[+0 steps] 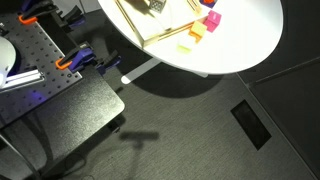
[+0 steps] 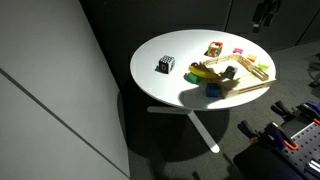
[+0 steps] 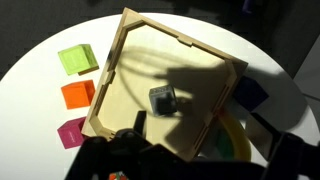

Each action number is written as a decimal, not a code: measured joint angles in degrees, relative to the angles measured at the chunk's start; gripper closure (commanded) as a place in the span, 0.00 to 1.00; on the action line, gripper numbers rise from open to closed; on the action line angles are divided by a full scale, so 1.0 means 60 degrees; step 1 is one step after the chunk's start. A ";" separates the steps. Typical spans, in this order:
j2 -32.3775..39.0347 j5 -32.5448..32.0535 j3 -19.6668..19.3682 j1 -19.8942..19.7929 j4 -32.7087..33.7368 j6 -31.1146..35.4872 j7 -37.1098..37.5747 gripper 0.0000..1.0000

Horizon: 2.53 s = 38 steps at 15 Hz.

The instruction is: Remove the gray block from the wooden tray and place it on the table to the right of the wooden tray

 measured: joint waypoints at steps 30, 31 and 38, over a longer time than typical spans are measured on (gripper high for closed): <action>0.4101 -0.0055 0.0290 -0.0119 -0.0061 0.4755 -0.0112 0.00; 0.4265 -0.0055 0.0318 -0.0119 -0.0032 0.4906 -0.0112 0.00; 0.5318 -0.0055 0.0362 -0.0120 0.0508 0.5547 -0.0089 0.00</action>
